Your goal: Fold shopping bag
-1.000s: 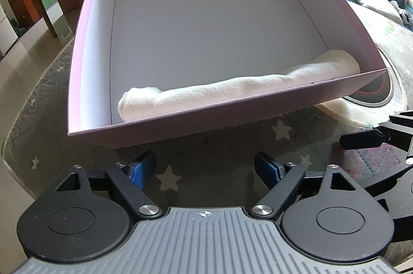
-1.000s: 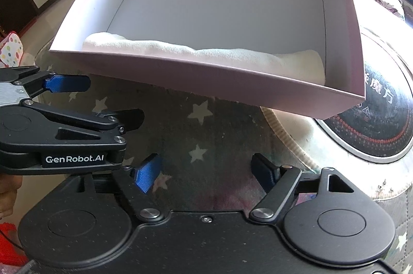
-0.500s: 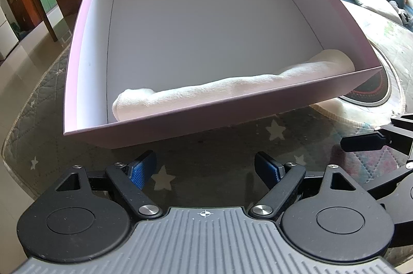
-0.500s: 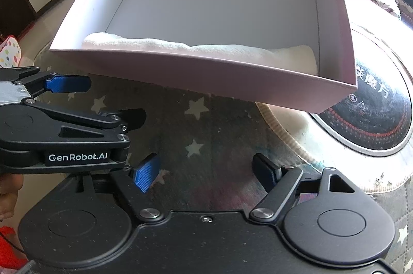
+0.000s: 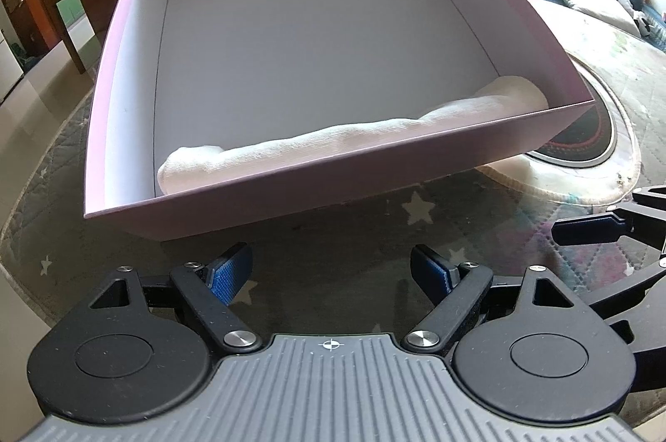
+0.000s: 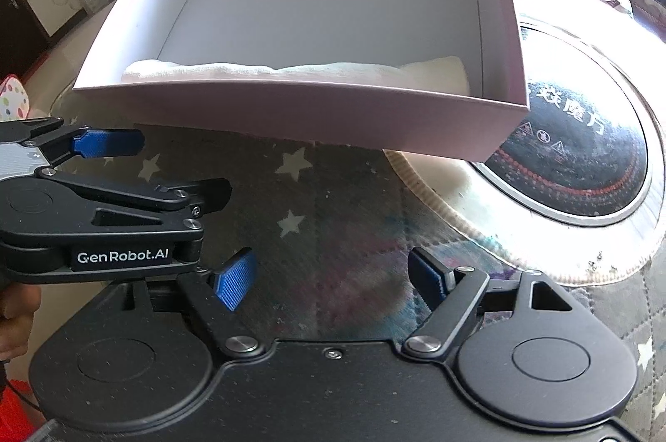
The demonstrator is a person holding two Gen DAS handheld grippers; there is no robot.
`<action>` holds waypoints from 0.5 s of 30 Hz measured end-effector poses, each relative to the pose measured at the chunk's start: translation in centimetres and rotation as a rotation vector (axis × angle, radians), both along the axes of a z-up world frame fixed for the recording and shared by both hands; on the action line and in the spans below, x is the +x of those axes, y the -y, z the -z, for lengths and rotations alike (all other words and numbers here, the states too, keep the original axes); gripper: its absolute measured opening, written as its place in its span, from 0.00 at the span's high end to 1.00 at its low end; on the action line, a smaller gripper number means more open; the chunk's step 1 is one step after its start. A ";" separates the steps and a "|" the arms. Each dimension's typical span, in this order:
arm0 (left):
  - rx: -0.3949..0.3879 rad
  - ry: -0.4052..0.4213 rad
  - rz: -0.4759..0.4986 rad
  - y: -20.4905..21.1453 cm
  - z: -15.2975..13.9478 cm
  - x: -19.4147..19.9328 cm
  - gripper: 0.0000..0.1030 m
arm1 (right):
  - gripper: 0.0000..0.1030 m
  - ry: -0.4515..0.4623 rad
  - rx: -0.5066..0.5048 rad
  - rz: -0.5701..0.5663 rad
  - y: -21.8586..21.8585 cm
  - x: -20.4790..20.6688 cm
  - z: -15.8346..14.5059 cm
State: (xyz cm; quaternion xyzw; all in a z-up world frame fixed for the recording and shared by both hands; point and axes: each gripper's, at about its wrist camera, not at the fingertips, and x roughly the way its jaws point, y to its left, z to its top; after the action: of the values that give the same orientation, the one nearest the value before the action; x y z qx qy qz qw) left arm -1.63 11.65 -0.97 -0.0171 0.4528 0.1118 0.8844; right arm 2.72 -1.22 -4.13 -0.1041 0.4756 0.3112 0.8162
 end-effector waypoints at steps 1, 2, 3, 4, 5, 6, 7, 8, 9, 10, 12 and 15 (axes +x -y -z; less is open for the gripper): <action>-0.003 0.001 0.001 0.1 0.0 0.0 0.18 | 0.21 0.000 0.002 0.003 0.1 0.0 0.0; -0.004 0.002 0.002 0.2 0.0 -0.1 0.18 | 0.21 0.001 0.002 0.005 0.2 -0.1 0.0; -0.003 0.003 0.005 0.4 -0.1 -0.1 0.18 | 0.21 0.003 0.002 0.008 0.4 -0.1 -0.1; -0.002 0.004 0.008 0.6 -0.1 -0.1 0.18 | 0.21 0.005 0.001 0.010 0.5 -0.2 -0.1; -0.001 0.005 0.010 0.7 -0.1 -0.1 0.18 | 0.21 0.009 0.000 0.011 0.6 -0.2 -0.1; -0.001 0.006 0.012 0.8 -0.1 -0.1 0.18 | 0.21 0.012 0.000 0.015 0.8 -0.3 -0.2; 0.000 0.007 0.015 1.0 -0.2 -0.1 0.18 | 0.21 0.016 0.000 0.020 1.0 -0.3 -0.2; 0.000 0.009 0.019 1.2 -0.3 -0.1 0.18 | 0.20 0.017 0.001 0.023 1.1 -0.3 -0.2; -0.001 0.010 0.022 1.4 -0.3 0.0 0.18 | 0.20 0.016 0.004 0.027 1.2 -0.3 -0.2; 0.000 0.013 0.027 1.6 -0.3 0.0 0.18 | 0.20 0.014 0.007 0.031 1.4 -0.3 -0.3; 0.003 0.018 0.036 2.1 -0.3 0.1 0.18 | 0.20 0.017 0.009 0.041 1.8 -0.3 -0.4; 0.002 0.023 0.056 2.9 -0.5 0.4 0.18 | 0.20 0.023 0.010 0.055 2.5 -0.4 -0.5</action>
State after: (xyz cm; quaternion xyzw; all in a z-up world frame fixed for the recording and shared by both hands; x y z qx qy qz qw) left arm -1.25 8.74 -0.51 -0.0046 0.4427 0.0873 0.8924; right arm 2.32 -3.71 -3.67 -0.0906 0.4673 0.2896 0.8304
